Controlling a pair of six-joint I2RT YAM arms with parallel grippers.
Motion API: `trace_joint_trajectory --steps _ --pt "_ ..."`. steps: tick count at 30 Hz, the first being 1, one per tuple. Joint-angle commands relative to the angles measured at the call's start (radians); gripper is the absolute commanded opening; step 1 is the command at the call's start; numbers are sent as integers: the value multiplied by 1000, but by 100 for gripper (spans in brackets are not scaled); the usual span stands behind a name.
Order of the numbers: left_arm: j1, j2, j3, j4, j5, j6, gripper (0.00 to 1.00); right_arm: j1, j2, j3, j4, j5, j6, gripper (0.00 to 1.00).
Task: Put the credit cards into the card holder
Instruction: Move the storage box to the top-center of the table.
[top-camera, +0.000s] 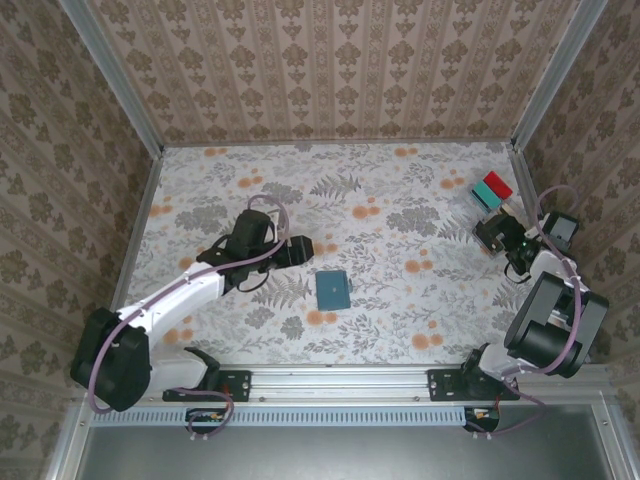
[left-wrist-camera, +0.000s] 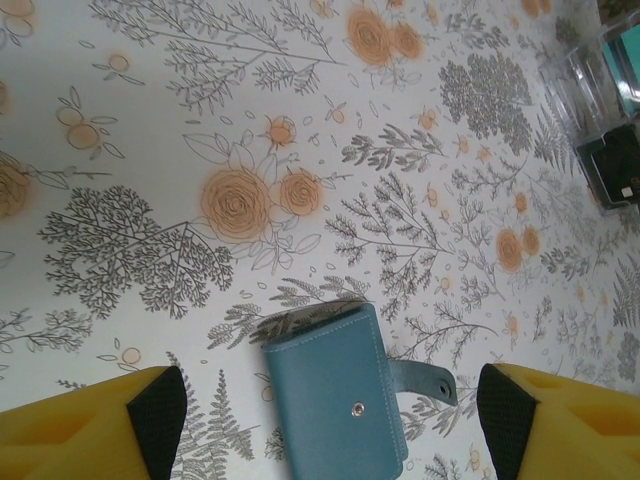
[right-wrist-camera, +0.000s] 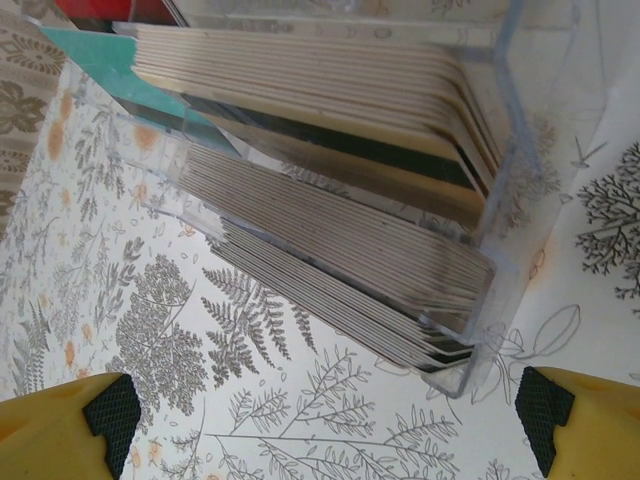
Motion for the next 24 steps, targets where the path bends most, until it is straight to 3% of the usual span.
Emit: trace_joint_trajectory --steps 1,11,24 --pt "20 -23 -21 23 14 22 79 -3 20 -21 68 -34 -17 100" --pt "47 -38 -38 32 25 20 80 -3 33 -25 71 54 -11 100" --pt "65 -39 -41 34 30 21 80 22 124 -11 195 -86 -19 99"
